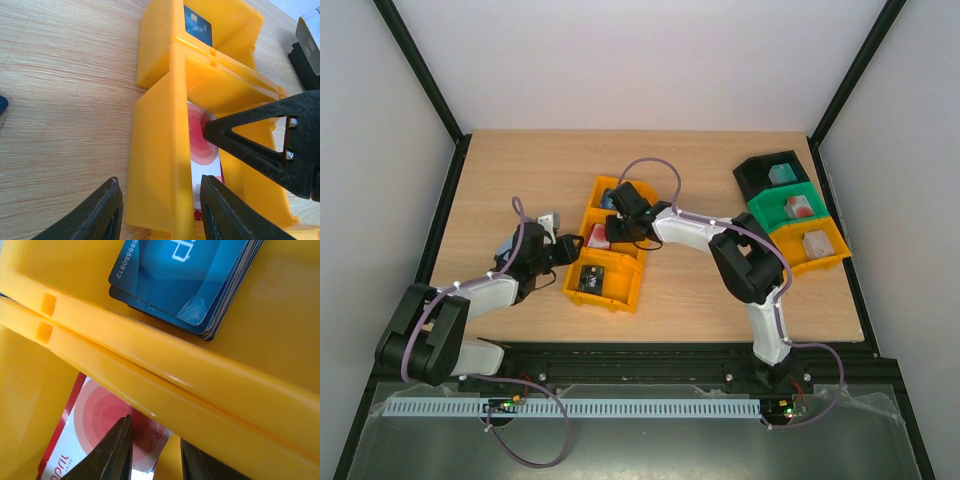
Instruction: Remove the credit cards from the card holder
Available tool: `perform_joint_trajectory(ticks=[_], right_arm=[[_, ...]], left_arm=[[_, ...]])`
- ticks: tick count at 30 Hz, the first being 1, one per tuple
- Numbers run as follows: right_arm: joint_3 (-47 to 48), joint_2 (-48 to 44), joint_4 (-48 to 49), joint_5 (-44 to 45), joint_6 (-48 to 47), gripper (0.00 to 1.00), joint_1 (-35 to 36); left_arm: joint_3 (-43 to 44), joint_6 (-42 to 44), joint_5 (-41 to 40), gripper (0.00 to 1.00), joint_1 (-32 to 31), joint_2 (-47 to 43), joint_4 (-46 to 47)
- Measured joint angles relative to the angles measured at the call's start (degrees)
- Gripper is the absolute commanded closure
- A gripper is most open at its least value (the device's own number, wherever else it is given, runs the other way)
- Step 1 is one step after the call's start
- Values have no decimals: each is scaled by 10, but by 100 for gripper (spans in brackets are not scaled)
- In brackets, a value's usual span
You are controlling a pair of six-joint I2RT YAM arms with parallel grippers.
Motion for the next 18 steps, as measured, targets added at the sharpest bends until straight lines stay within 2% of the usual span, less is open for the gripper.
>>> perform_joint_trajectory(ticks=[3, 6, 9, 14, 18], right_arm=[[0, 0, -2, -1, -5, 69, -3], [0, 0, -1, -11, -4, 60, -5], [0, 0, 6, -28, 5, 58, -5], [0, 1, 23, -45, 25, 66, -6], [0, 1, 28, -47, 28, 81, -7]], left_arm=[[0, 0, 0, 56, 0, 0, 0], [0, 0, -1, 56, 0, 0, 0], [0, 0, -1, 56, 0, 0, 0], [-1, 0, -2, 56, 0, 0, 2], [-3, 0, -2, 55, 0, 0, 5]])
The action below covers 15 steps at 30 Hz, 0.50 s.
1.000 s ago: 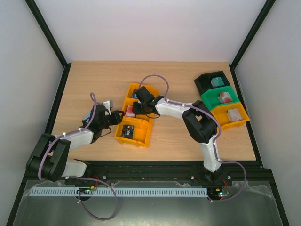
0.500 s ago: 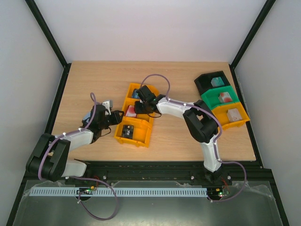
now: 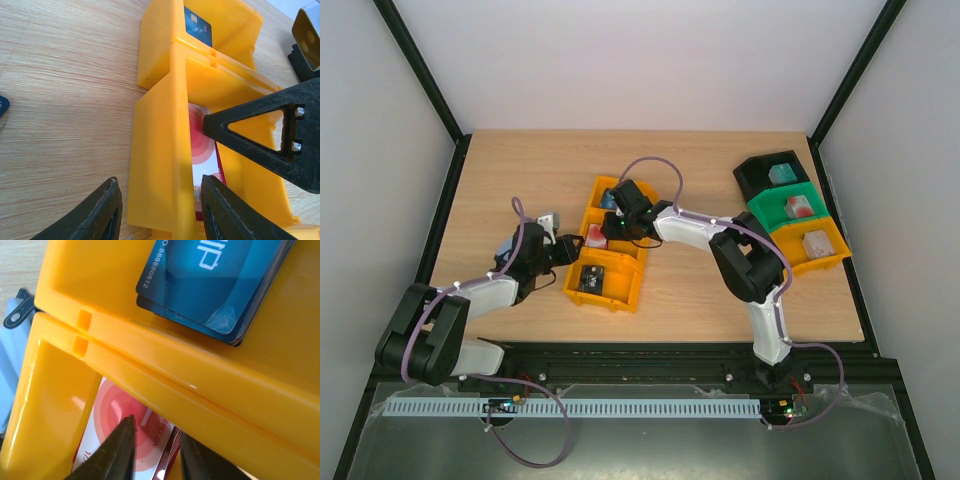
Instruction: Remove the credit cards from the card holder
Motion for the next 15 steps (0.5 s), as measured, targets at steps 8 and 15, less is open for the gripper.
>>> perform_joint_trajectory(ticks=[8, 15], right_arm=[[0, 0, 0, 7, 2, 91, -3], [-1, 0, 28, -46, -2, 87, -6]], left_arm=[[-1, 0, 0, 55, 0, 0, 2], [-2, 0, 0, 55, 0, 0, 5]])
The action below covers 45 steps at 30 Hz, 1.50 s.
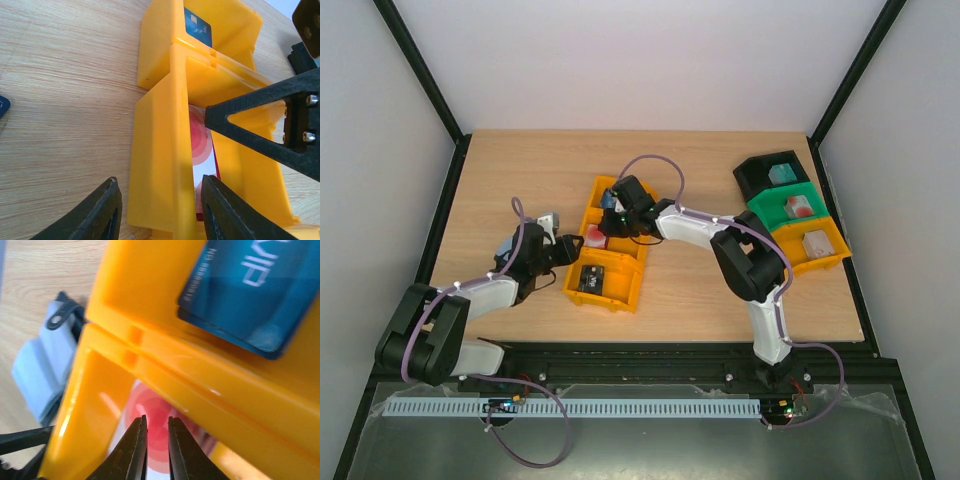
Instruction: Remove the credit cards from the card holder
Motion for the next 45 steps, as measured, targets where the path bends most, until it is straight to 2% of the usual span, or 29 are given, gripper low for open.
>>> perform_joint_trajectory(ticks=[8, 19, 30, 40, 45], right_arm=[[0, 0, 44, -57, 3, 84, 0], [-14, 0, 18, -29, 23, 76, -13], [-2, 8, 4, -26, 33, 72, -14], [29, 20, -17, -24, 26, 62, -11], [33, 20, -26, -17, 19, 62, -9]], left_arm=[[-1, 0, 0, 59, 0, 0, 3], [-1, 1, -5, 60, 0, 0, 5], [-1, 1, -9, 60, 0, 0, 5], [-1, 1, -12, 60, 0, 0, 7], [-1, 1, -13, 60, 0, 0, 7]])
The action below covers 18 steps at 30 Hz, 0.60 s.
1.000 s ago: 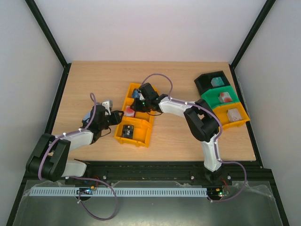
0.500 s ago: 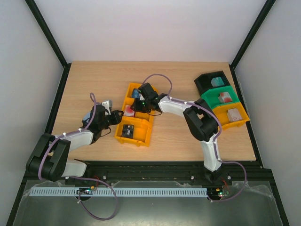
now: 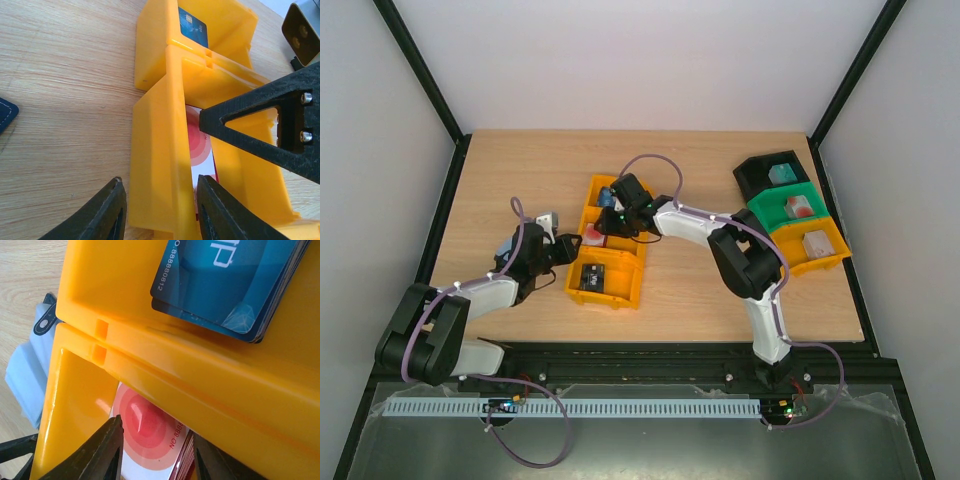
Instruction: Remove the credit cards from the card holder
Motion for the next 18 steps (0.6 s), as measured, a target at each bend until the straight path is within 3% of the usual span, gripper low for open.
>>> perform_joint_trajectory(ticks=[7, 18], right_arm=[[1, 3, -3, 1, -2, 61, 2], [45, 10, -25, -3, -20, 75, 9]], left_arm=[[0, 0, 0, 60, 0, 0, 0], [0, 0, -2, 61, 0, 0, 0]])
